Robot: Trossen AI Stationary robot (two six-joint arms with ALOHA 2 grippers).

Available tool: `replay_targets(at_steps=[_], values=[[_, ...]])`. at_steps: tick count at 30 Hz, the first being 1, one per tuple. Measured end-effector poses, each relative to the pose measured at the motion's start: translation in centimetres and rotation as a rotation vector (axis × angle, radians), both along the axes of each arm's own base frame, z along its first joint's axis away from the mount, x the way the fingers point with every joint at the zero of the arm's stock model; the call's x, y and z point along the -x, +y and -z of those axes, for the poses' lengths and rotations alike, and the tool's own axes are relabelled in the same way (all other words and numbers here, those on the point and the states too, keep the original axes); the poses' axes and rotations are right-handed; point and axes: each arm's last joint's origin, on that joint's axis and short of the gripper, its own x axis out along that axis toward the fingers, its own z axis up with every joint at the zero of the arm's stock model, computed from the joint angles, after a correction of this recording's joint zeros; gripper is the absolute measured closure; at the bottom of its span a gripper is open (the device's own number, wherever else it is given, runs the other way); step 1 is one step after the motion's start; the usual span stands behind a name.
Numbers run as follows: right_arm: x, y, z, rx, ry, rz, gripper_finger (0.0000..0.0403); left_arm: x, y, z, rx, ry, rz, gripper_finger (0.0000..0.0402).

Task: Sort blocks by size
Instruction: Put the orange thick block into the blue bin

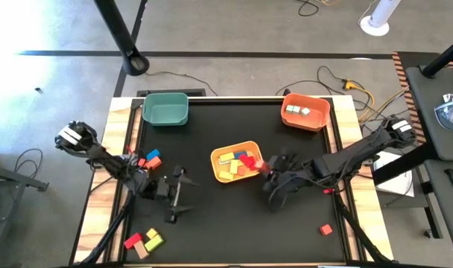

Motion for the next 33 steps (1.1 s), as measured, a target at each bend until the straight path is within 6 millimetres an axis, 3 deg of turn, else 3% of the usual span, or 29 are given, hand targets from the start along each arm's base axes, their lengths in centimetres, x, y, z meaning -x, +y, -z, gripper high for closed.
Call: replay_targets(at_steps=[9, 16, 21, 33], values=[[-4.5, 3.5, 1.4, 0.171, -0.257, -0.236, 0.0274, -3.4, -0.5, 0.1, -0.029, 0.057, -0.059, 0.0084], [-6.9, 5.4, 3.0, 0.136, -0.329, -0.359, 0.0274, -4.8, -0.9, 0.2, -0.055, 0.107, -0.105, 0.0084], [-7.9, 6.2, 4.0, 0.181, -0.331, -0.380, 0.0274, -5.3, -1.0, 0.1, -0.058, 0.107, -0.112, 0.0084], [-9.0, 7.4, 3.2, 0.245, -0.411, -0.417, 0.0273, -5.6, -1.3, 0.1, -0.055, 0.093, -0.054, 0.0084]])
